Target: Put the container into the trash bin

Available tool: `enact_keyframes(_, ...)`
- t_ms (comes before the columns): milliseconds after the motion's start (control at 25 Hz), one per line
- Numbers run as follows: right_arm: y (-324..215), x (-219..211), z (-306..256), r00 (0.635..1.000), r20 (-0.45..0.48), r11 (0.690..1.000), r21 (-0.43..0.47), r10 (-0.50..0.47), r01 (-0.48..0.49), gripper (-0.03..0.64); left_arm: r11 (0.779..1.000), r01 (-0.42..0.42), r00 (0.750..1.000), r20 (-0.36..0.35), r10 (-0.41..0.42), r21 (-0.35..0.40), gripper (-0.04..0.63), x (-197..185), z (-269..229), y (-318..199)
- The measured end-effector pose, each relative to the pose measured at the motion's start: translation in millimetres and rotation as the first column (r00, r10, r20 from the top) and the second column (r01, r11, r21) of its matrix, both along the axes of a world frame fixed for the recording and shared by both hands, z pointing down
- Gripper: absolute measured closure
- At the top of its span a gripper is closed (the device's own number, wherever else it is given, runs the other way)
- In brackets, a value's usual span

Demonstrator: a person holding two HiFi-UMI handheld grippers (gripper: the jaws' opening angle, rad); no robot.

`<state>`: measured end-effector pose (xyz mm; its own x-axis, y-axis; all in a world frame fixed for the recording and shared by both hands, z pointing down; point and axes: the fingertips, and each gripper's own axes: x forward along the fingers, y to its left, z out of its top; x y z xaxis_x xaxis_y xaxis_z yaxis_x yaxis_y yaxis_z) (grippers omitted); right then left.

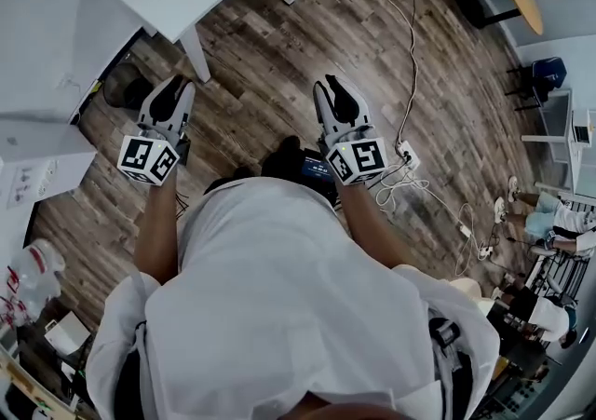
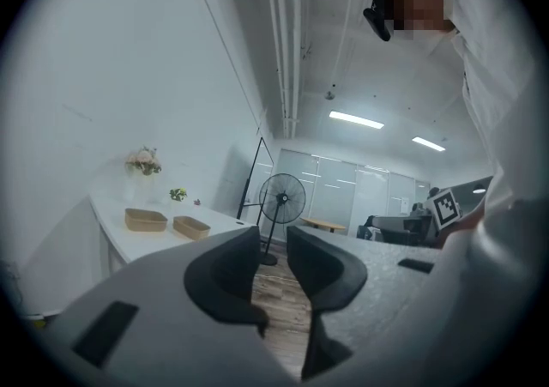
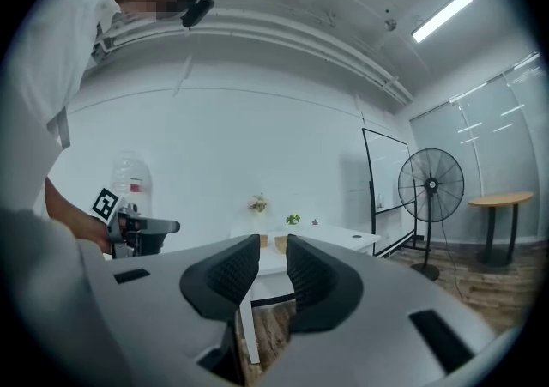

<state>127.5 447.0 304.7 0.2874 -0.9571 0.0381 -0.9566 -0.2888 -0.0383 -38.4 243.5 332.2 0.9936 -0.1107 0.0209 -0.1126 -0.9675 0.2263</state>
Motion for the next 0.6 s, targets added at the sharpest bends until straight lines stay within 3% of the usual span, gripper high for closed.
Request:
enact_keyframes(280,-56.6,76.1,9.2,0.999,-0.002,0.998,0.037,-0.047,0.047,0.5,0.997,0.075,0.997,0.03,-0.075,0.012,0.492,47.3,6.3,-39.8)
enact_keyframes(600,-130.7,181.2,4.7,0.98,0.023,0.978,0.06,-0.199,0.197,0.5,0.977,0.212,0.974,0.071,-0.214,0.035,0.492,133.0,-6.2,-80.9)
